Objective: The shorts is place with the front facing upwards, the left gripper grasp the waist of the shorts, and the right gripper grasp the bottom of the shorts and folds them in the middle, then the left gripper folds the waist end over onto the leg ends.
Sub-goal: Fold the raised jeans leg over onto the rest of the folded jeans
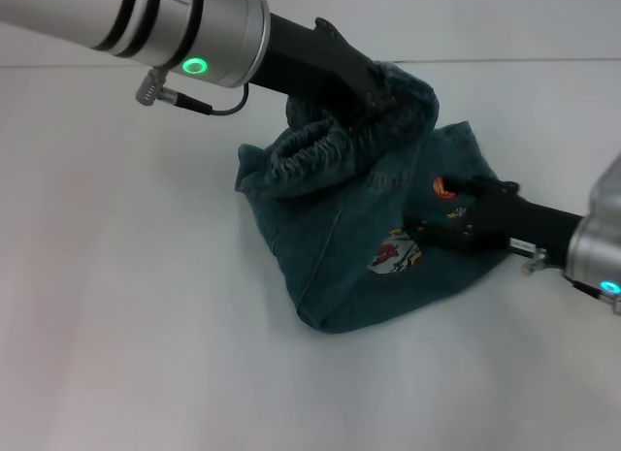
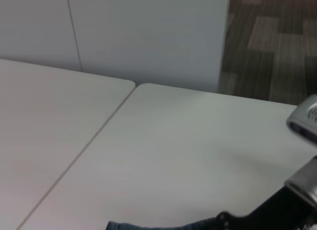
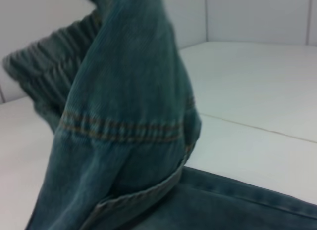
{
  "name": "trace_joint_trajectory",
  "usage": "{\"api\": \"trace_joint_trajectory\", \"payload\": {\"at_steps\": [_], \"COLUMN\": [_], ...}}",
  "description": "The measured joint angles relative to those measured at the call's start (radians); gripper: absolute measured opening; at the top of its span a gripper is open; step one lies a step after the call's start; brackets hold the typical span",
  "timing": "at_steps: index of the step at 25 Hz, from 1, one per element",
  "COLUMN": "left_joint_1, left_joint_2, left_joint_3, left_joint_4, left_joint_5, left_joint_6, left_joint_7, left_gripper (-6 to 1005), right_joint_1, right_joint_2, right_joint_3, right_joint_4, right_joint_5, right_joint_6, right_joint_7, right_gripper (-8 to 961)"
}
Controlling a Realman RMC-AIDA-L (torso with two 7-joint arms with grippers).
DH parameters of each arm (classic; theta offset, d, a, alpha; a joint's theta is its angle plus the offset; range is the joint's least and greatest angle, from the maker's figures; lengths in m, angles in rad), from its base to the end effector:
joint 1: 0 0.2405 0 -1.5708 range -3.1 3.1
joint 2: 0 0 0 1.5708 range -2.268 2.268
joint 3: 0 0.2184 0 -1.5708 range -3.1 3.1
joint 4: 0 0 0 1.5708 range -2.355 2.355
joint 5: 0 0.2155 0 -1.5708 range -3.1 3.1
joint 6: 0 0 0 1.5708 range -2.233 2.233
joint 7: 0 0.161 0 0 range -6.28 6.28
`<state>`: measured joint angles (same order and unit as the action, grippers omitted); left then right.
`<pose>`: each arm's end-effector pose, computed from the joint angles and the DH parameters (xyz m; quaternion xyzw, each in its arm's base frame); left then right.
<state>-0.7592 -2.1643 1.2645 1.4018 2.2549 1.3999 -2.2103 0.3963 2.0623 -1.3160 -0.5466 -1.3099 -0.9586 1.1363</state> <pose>-0.0234 0.3659 -0.0013 -0.9821 -0.0957 -0.0660 0.1484 0.2614 0.3426 -0.0450 -0.9031 0.2418 0.2033 0.2910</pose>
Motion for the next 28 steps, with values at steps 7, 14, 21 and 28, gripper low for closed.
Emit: {"api": "trace_joint_trajectory", "payload": {"at_steps": [7,14,21,28], "left_joint_1": [-0.003,-0.015,-0.052,-0.106], "left_joint_2": [0.001,-0.001,-0.005,-0.009], "left_joint_3": [0.094,0.179,0.277,0.365], "left_joint_4": [-0.037,-0.065,-0.138,-0.2], "left_joint_5": [0.0,0.0,-0.001,-0.006], "left_joint_6": [-0.046,-0.073,-0.146,-0.224], "left_joint_7": [0.009,0.021,0.023,0.017], "left_gripper": [48,48,49,49], "right_joint_1": [-0.079,-0.111,-0.156,-0.193], "right_joint_2": [-0.004,-0.005,-0.003,0.004], "right_joint_3": [0.145,0.254,0.41,0.492], "right_joint_4": [-0.069,-0.073,-0.082,-0.085], "right_joint_5": [-0.101,-0.142,-0.214,-0.258], "right_joint_6": [-0.114,-0.225,-0.3,-0.334], "right_joint_7": [0.044,0.051,0.054,0.05], "right_gripper": [909,909,908,909]}}
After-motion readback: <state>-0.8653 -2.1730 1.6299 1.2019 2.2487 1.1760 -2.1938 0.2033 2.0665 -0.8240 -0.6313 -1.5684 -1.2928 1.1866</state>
